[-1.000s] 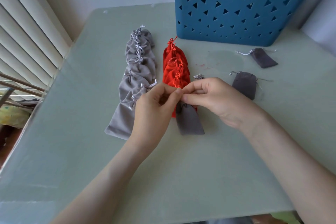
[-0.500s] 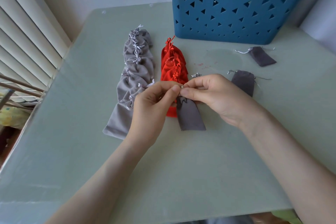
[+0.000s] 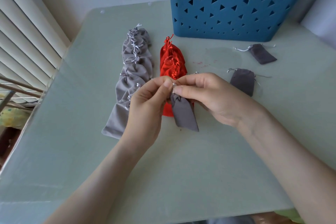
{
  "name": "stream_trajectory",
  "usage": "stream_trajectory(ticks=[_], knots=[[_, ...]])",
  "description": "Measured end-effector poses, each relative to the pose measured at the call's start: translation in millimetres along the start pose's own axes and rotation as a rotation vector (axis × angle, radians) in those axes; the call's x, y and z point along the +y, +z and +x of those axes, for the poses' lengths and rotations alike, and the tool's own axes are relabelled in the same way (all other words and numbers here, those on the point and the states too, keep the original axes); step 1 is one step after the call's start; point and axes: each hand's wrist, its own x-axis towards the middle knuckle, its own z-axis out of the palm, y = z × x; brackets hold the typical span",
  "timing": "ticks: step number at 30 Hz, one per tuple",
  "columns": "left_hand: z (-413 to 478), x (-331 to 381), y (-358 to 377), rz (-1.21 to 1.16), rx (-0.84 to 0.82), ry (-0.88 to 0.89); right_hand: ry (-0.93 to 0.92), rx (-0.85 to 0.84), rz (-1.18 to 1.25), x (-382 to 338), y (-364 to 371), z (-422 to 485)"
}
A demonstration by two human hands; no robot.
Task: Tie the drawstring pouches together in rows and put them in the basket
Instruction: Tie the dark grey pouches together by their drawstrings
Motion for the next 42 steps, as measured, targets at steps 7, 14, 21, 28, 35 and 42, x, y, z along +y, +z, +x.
stream_trajectory(ticks=[7,14,21,28,35,42], knots=[[-1.4,4.5,1.6,-0.094,-0.077,0.021,0.125,-0.091,0.291,-0.3,-6.0,1.0],[1.7,8.1,-8.7,0.177,-0.155,0.123,0.085,-0.080,0.175,6.3,-11.8,2.9],[-0.8,13.0,-11.1,0.352,-0.179,0.167,-0.008,-0.103,-0.052,4.1,-16.3,1.1],[-0.1,18.3,-8.1,0.351,-0.126,-0.003,-0.028,0.001,-0.364,2.2,-18.6,0.3],[0.3,21.5,-12.1,0.581,-0.130,-0.097,-0.056,0.031,-0.584,4.4,-14.6,2.5],[1.1,19.8,-13.0,0.791,-0.141,0.068,-0.075,0.079,-0.594,2.8,-8.7,4.1]])
